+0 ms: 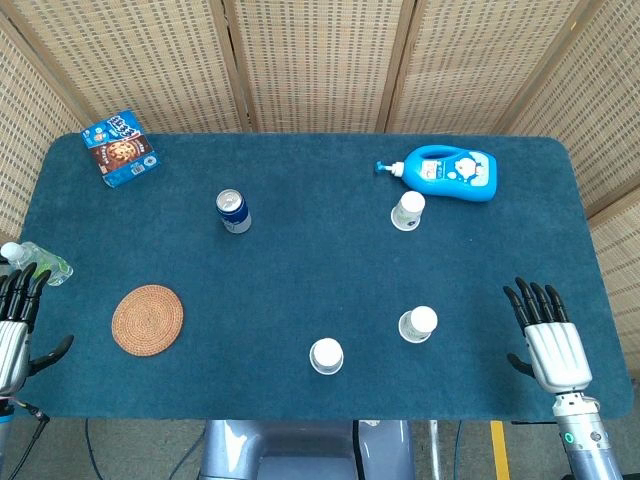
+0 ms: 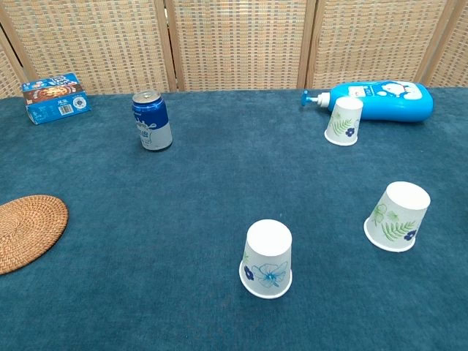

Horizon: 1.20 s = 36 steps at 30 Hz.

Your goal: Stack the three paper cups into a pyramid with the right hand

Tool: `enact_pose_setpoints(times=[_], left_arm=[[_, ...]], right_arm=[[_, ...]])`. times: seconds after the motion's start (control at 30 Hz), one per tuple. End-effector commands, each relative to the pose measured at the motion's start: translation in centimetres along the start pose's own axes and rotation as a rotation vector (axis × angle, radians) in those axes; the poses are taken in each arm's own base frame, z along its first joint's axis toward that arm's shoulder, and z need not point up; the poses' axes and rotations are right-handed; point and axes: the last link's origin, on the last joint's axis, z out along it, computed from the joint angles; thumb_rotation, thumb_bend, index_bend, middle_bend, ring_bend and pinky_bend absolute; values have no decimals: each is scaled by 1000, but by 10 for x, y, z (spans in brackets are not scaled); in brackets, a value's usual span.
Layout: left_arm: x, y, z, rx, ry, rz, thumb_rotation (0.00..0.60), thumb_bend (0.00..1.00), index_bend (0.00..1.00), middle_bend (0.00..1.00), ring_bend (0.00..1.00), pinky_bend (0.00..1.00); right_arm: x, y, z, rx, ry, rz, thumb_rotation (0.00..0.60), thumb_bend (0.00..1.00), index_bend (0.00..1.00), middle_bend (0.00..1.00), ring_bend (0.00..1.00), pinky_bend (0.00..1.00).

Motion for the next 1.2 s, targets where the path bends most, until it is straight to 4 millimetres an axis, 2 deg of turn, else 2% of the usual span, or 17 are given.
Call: enact_pose_setpoints(times=[0.03, 0.4, 0.63, 0.8, 1.2], left_arm=[[0, 0, 0, 0, 0, 1, 600, 228, 22, 0, 0, 38], [1, -1, -1, -9, -13, 1, 600, 228, 22, 0, 0, 36], [6, -3, -5, -21, -69, 8, 600, 220, 4, 0, 0, 0], [11, -3, -8, -11, -117, 34, 600, 178, 0, 0, 0, 0], [13, -1, -7, -12, -104, 30, 600, 178, 0, 0, 0, 0]], right_arm=[[0, 0, 0, 2, 1, 0, 600, 128, 49, 0, 0, 92], [2, -1, 0, 9, 7, 12, 600, 128, 49, 0, 0, 93], [1, 0, 0, 11, -1, 25, 600, 128, 49, 0, 0, 92], [0, 1, -1, 13, -9, 25, 600, 128, 49, 0, 0, 92], [3, 2, -1, 19, -5, 32, 600, 127, 49, 0, 0, 92]])
